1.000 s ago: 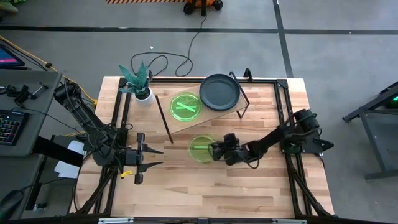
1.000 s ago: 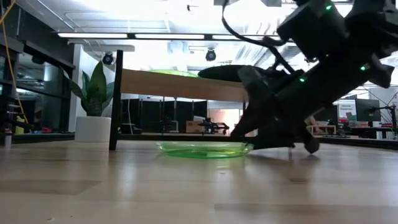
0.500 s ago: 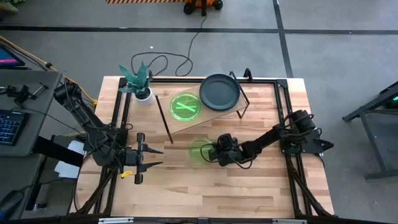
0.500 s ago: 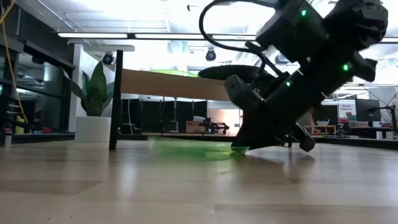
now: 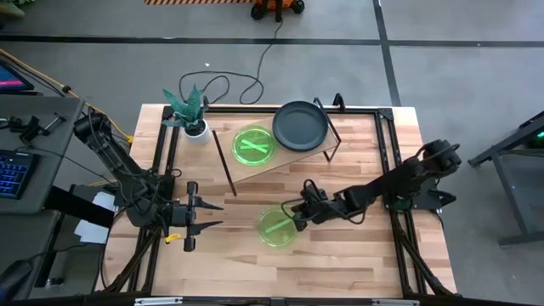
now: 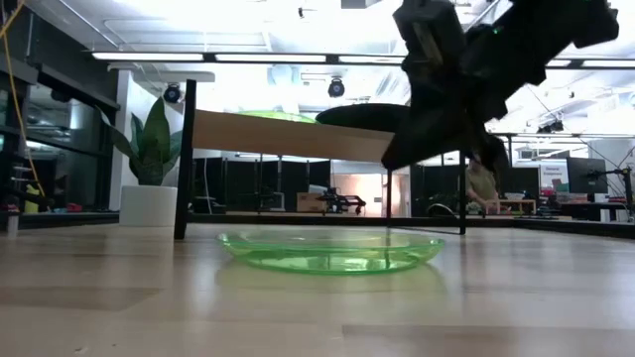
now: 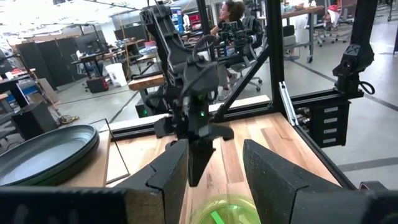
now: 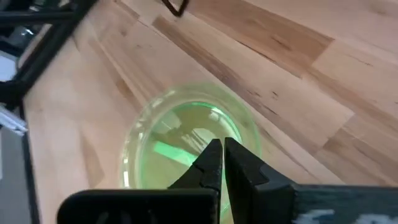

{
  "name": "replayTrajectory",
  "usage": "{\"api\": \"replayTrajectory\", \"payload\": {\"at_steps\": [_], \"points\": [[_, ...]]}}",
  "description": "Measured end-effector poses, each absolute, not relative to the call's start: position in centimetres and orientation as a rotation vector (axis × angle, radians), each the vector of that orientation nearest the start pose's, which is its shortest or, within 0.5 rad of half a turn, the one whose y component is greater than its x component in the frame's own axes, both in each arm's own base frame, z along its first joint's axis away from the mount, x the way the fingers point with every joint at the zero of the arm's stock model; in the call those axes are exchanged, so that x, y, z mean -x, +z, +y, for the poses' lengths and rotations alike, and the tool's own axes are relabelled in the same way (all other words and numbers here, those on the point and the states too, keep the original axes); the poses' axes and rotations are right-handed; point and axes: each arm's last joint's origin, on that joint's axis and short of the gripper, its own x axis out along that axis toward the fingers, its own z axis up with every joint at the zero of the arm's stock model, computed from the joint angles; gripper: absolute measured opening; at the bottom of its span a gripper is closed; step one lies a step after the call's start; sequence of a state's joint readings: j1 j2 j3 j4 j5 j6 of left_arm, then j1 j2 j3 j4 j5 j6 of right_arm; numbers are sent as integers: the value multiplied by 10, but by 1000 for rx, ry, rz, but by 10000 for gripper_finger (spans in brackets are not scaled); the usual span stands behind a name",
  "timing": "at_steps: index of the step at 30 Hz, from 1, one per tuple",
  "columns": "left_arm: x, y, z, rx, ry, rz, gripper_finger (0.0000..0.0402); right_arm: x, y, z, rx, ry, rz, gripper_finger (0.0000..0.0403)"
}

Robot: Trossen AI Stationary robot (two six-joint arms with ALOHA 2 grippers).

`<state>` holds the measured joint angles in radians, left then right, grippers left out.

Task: Place and stack plates onto a shelf
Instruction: Stack the green plate on top of the other green plates on the shelf

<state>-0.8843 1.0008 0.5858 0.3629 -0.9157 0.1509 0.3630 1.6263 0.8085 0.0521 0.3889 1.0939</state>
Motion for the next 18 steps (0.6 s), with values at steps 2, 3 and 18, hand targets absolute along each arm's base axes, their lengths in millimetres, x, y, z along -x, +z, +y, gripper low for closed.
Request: {"api": "replayTrajectory", "payload": {"at_steps": [2, 3, 18], "points": [[-152, 277, -149, -192, 29, 35, 143, -295, 167, 100, -762, -404, 622, 0], [-152, 277, -149, -192, 29, 35, 143, -293, 165, 99, -751, -422, 642, 1], [-152, 276, -149, -192, 29, 44, 143, -262, 146, 159, -851, -490, 626, 48]]}}
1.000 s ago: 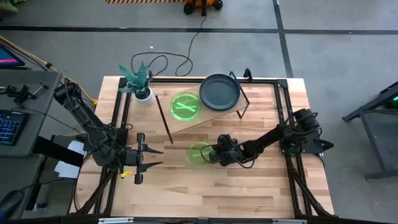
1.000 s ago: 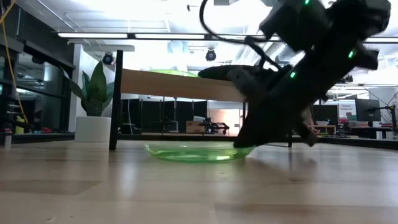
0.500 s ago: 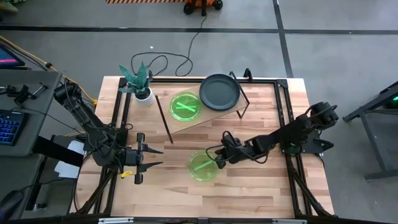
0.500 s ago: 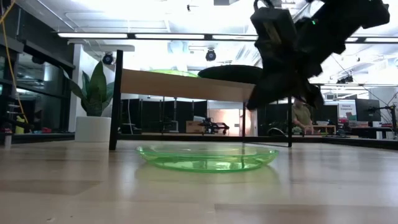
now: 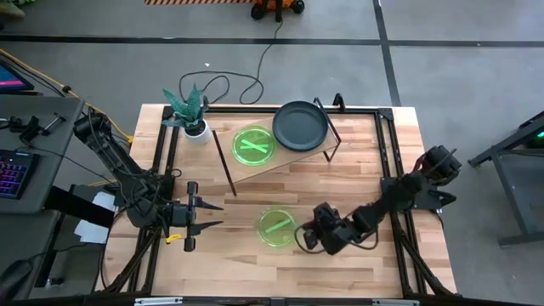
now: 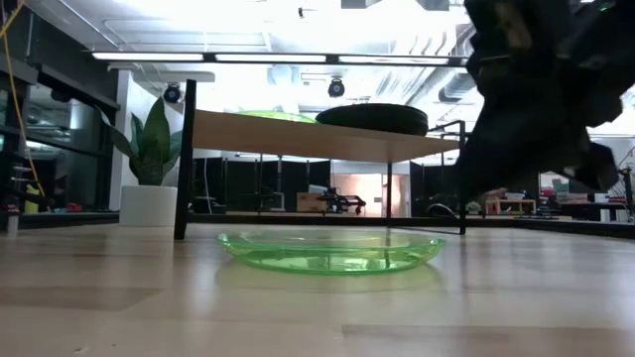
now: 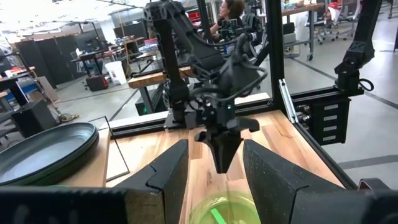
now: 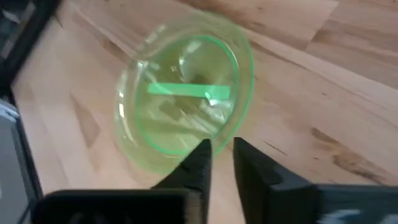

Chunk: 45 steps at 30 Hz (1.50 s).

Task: Place and stack plates onto a shelf
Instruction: Stack the green plate on top of the other green plates on the shelf

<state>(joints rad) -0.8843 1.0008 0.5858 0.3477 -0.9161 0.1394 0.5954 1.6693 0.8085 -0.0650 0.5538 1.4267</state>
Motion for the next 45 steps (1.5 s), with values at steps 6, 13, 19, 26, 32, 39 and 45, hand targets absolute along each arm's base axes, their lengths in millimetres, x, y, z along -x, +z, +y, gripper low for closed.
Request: {"api": "replayTrajectory", "payload": {"at_steps": [6, 13, 19, 26, 32, 39, 45], "points": [[-152, 276, -149, -191, 29, 43, 143, -271, 123, 171, -937, -524, 534, 142], [-152, 276, -149, -187, 30, 44, 143, -286, 101, 173, -1021, -606, 512, 171], [-152, 276, -149, -188, 29, 44, 143, -299, 100, 180, -1021, -636, 487, 170], [-152, 276, -149, -187, 29, 44, 143, -307, 91, 179, -956, -693, 518, 83], [-152, 276, -149, -187, 29, 44, 143, -307, 93, 171, -918, -727, 503, 14], [-152, 275, -149, -192, 29, 48, 143, -303, 123, 164, -834, -657, 522, 1], [-152, 275, -149, -192, 29, 48, 143, -293, 136, 150, -861, -552, 504, 0]]}}
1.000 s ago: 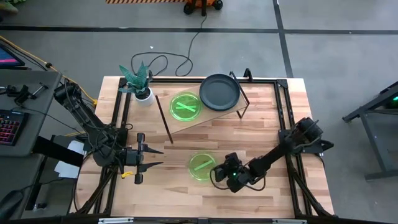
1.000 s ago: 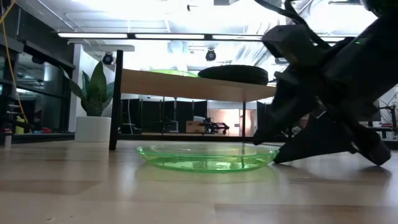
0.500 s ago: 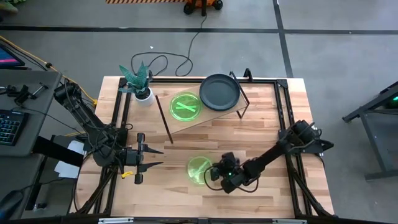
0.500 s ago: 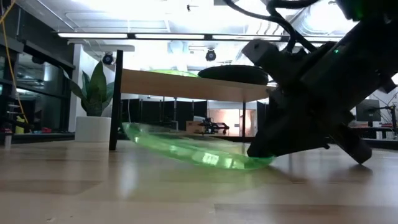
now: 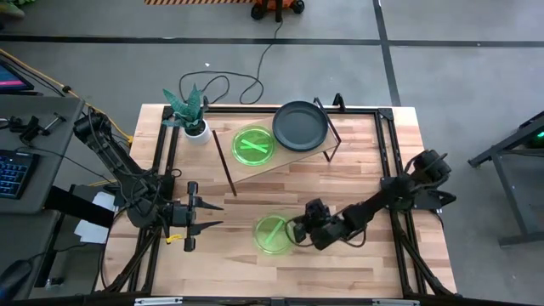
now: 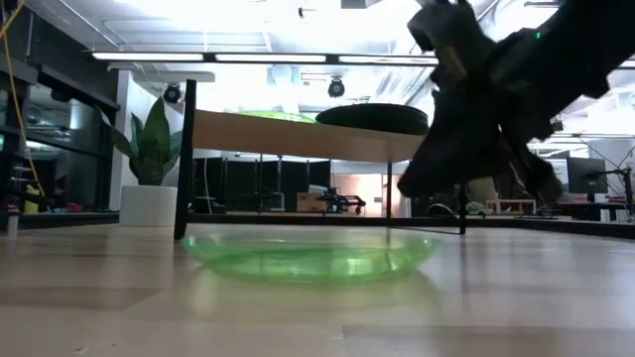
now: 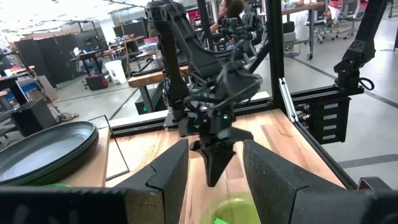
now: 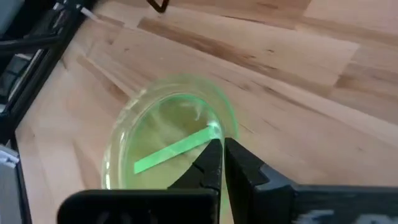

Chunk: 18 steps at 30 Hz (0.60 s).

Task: Place and stack plates onto a shelf
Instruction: Stack the green plate on top of the other green plates on the shelf

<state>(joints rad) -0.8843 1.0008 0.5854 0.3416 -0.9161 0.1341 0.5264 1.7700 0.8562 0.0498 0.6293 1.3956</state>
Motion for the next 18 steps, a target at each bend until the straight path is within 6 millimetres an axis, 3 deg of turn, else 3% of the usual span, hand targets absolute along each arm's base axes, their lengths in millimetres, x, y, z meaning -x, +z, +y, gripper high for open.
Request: {"api": "replayTrajectory", "payload": {"at_steps": [7, 12, 18], "points": [[-152, 275, -149, -169, 29, 48, 143, -285, 124, 138, -904, -538, 488, 2], [-153, 273, -154, -44, -95, 56, 143, -288, 126, 139, -840, -507, 458, 3], [-172, 244, -180, -52, -163, 174, 114, -290, 128, 137, -755, -501, 444, 3]]}}
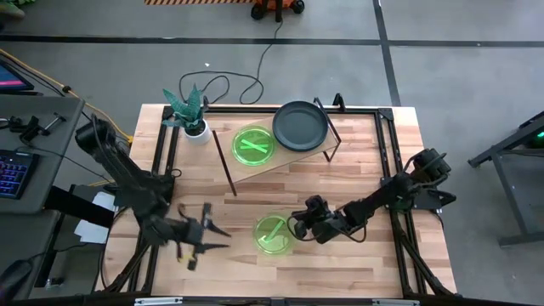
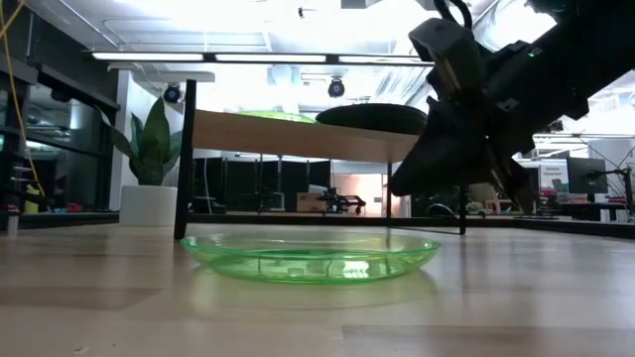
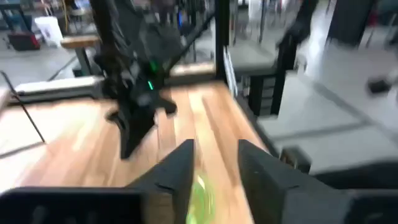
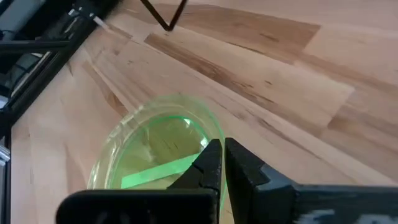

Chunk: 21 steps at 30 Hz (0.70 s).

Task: Place and stack plates onto a shelf
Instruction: Stack the green plate on top of the other green plates on the shelf

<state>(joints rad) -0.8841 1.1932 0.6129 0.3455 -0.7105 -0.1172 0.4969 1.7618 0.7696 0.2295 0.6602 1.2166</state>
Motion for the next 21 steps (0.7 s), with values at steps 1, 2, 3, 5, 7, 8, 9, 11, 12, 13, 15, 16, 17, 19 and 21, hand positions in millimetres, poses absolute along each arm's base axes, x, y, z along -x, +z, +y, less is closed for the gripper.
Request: {"api": "replayTrajectory", "payload": {"at_steps": [1, 2, 3, 5, 7, 8, 9, 11, 12, 13, 15, 16, 17, 19, 21], "points": [[-177, 237, -186, -76, -161, 199, 99, -290, 128, 136, -747, -499, 441, 3], [-184, 230, -193, -100, -156, 224, 80, -290, 128, 137, -740, -496, 441, 3], [-192, 222, -199, -125, -155, 253, 59, -290, 128, 137, -733, -493, 443, 3], [-205, 201, -209, -173, -157, 326, 19, -290, 128, 137, -722, -484, 452, 3], [-220, 182, -215, -175, -147, 385, 9, -290, 128, 137, -709, -460, 477, 3], [-228, 172, -218, -178, -141, 411, 10, -290, 128, 138, -706, -443, 494, 3], [-233, 162, -218, -192, -129, 434, 8, -290, 127, 138, -700, -427, 514, 3], [-247, 143, -217, -215, -93, 474, 3, -290, 127, 139, -695, -399, 546, 3], [-252, 133, -215, -218, -77, 492, 1, -290, 126, 140, -698, -390, 554, 3], [-257, 126, -212, -215, -63, 504, 2, -289, 126, 141, -699, -382, 565, 3], [-266, 111, -205, -200, -54, 545, 1, -288, 125, 142, -680, -374, 588, 3], [-269, 105, -202, -193, -49, 571, 1, -287, 124, 142, -667, -372, 600, 3], [-271, 100, -198, -186, -38, 588, 1, -285, 123, 143, -658, -372, 611, 3], [-273, 96, -195, -174, -32, 602, 0, -283, 121, 143, -640, -383, 635, 3], [-275, 97, -194, -183, -32, 597, 0, -282, 120, 142, -629, -394, 646, 2]]}}
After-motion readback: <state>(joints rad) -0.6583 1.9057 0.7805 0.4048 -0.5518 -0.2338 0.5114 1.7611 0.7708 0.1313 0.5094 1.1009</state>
